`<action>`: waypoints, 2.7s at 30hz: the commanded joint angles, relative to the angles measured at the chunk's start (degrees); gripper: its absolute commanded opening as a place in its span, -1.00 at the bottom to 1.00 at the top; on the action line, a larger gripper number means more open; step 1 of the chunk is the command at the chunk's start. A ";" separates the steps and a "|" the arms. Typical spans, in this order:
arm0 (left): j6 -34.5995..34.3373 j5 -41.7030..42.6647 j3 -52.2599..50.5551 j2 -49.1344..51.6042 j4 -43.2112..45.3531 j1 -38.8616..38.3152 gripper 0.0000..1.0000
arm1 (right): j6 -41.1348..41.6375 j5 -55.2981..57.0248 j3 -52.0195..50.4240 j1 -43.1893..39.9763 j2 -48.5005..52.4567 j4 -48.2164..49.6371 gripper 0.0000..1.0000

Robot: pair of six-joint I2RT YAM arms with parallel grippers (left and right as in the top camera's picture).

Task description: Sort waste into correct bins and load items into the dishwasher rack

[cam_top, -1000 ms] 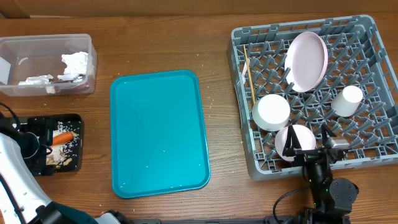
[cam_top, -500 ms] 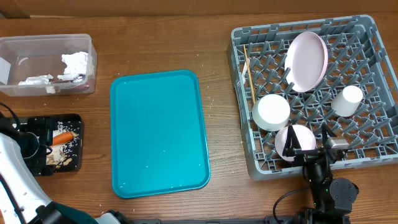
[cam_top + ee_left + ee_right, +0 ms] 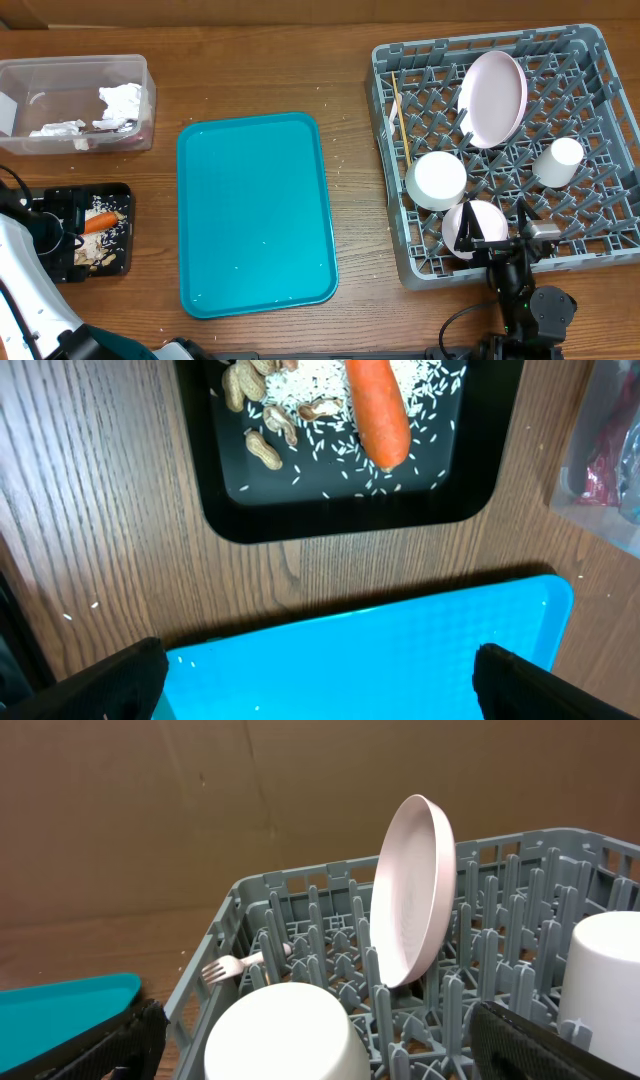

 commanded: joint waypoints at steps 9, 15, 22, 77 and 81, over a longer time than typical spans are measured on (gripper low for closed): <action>3.21 -2.82 -2.49 -1.60 0.35 -4.11 1.00 | -0.31 -0.24 -0.59 -0.37 -0.68 0.39 1.00; 2.16 -4.35 -8.98 -8.02 12.50 -16.46 1.00 | -0.33 -0.24 -0.59 -0.37 -0.68 0.39 1.00; 2.27 -14.58 -12.68 -17.86 11.52 -32.17 1.00 | -0.31 -0.24 -0.59 -0.37 -0.68 0.39 1.00; 49.53 1.25 -70.86 -77.83 72.52 -46.82 1.00 | -0.31 -0.24 -0.59 -0.37 -0.68 0.39 1.00; 49.18 -0.61 -73.02 -81.44 73.59 -46.77 1.00 | -0.33 -0.24 -0.59 -0.37 -0.68 0.37 1.00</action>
